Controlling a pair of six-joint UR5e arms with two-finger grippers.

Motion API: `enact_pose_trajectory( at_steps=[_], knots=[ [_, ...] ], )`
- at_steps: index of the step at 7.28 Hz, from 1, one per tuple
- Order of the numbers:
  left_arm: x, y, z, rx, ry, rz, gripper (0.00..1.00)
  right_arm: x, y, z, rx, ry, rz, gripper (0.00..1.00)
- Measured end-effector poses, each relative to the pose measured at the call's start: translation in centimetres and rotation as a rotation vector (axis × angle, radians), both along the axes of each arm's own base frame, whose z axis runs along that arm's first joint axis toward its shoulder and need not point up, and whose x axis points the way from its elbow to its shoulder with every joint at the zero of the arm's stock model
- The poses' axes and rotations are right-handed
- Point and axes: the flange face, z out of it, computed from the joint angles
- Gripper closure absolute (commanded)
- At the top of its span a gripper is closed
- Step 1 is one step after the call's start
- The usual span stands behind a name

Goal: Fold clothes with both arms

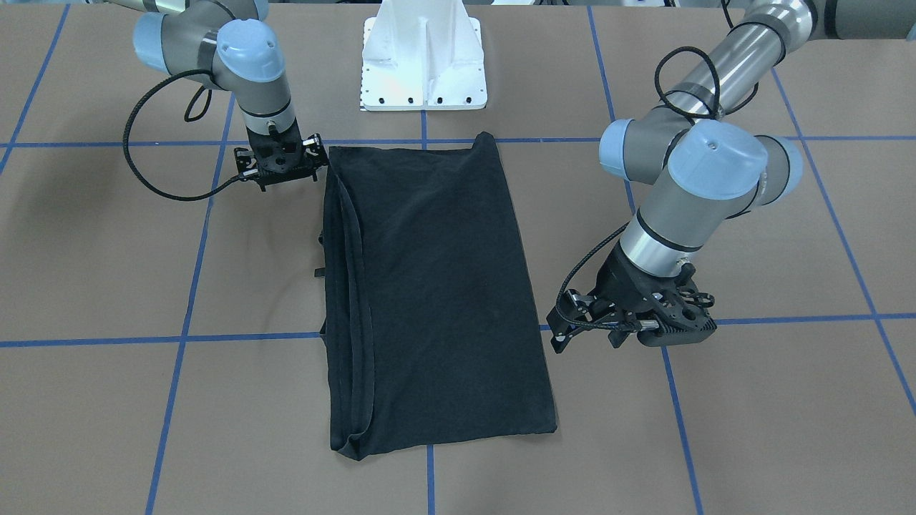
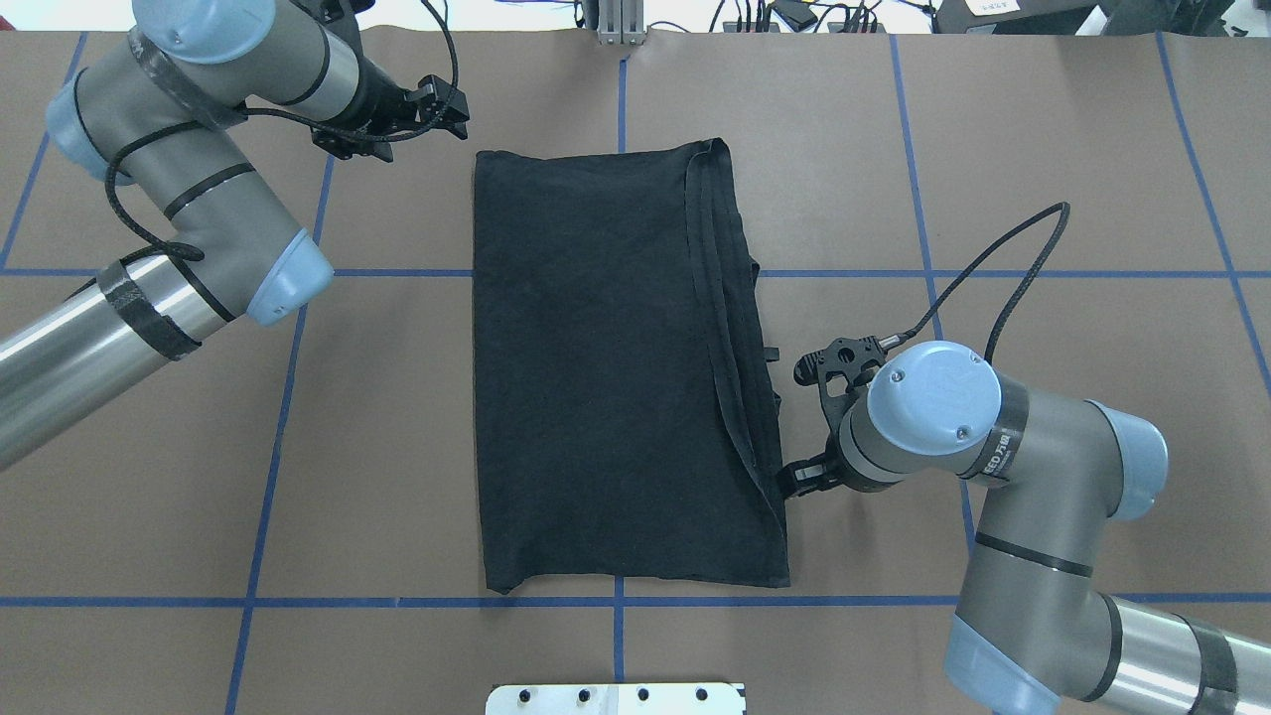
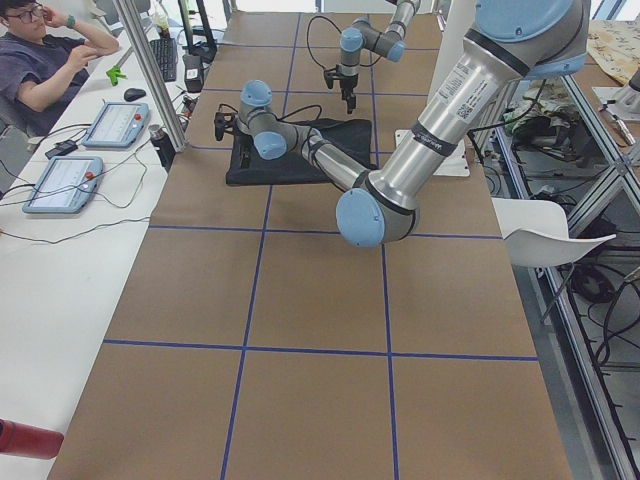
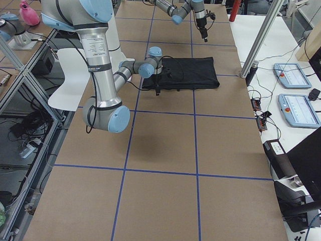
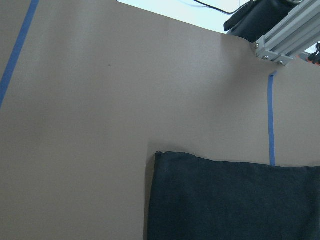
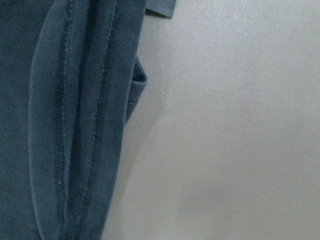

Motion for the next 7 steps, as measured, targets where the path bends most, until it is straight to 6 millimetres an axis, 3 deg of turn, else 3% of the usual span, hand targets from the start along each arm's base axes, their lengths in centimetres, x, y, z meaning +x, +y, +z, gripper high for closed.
enact_pose_trajectory(
  at_steps=[3,5,7],
  knots=[
    [0.0,0.1,0.7,-0.006,-0.005,0.002,0.0,-3.4,-2.8,-4.3,0.026,-0.042,0.013,0.0],
    [0.0,0.2,0.8,-0.008,-0.006,0.003,0.0,-5.7,-3.0,-4.2,0.031,-0.02,0.007,0.0],
    [0.0,0.2,0.9,-0.008,-0.007,0.003,0.0,-6.5,-2.7,-3.6,0.029,0.008,0.0,0.0]
  ],
)
